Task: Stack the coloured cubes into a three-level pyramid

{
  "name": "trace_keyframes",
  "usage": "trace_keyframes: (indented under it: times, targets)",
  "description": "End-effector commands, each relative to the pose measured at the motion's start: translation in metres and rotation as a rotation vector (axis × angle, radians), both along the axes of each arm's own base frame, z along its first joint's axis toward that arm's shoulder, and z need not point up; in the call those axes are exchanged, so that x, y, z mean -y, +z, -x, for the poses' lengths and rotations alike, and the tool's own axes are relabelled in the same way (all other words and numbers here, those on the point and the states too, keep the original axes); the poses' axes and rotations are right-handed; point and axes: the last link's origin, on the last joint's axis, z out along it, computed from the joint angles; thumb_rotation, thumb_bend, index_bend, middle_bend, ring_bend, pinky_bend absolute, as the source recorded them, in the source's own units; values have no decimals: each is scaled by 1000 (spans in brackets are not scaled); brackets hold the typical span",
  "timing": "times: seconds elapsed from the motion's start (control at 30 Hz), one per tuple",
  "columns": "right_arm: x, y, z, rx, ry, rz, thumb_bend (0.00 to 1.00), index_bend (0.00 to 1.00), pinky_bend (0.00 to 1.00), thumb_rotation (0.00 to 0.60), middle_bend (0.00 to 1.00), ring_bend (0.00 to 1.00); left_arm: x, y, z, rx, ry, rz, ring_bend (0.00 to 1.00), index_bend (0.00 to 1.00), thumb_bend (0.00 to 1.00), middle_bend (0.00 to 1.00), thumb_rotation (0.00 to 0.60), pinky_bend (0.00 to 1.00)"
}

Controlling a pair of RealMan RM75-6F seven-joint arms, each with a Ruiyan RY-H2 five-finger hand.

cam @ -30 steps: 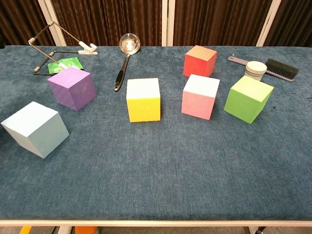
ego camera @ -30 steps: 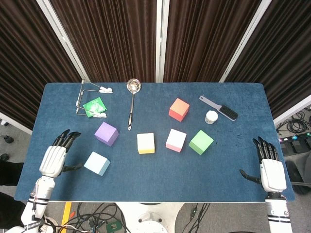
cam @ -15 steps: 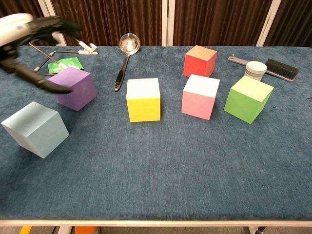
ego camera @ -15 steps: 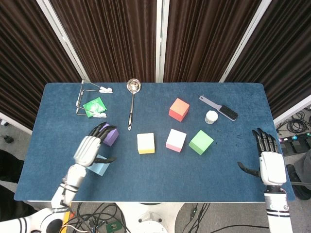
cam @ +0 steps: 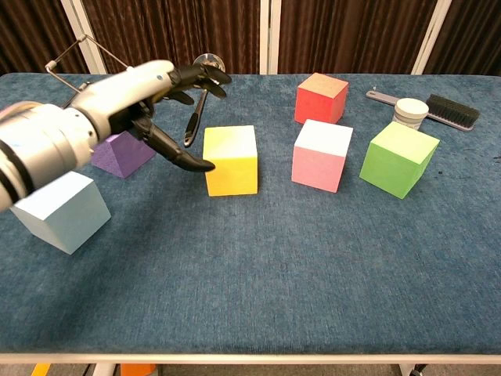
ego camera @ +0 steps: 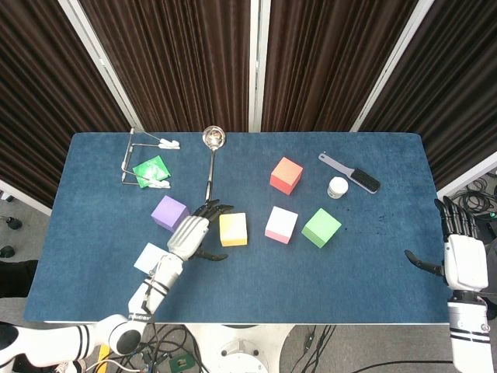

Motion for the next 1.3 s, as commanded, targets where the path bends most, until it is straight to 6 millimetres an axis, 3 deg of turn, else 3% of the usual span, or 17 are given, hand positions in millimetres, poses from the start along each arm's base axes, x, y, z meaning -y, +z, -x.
trace_keyframes:
  times: [0.03, 0.27, 0.53, 1.3]
  targets:
    - [3, -2, 0, -4, -1, -9, 40, 0, 0, 600, 0, 0, -4, -9, 1, -4, 36, -2, 5, 122, 0, 168, 600, 120]
    - [6, -6, 6, -2, -15, -14, 39, 0, 0, 600, 0, 0, -8, -20, 10, -61, 86, -42, 0, 122, 0, 198, 600, 84]
    - [7, -4, 10, -6, -20, -8, 37, 0, 0, 600, 0, 0, -13, -19, 19, -83, 141, -58, 0, 122, 0, 250, 600, 81]
    - [9, -16, 18, -7, -43, -37, 33, 0, 0, 600, 0, 0, -16, -28, 6, -4, 209, -32, 0, 121, 0, 288, 600, 80]
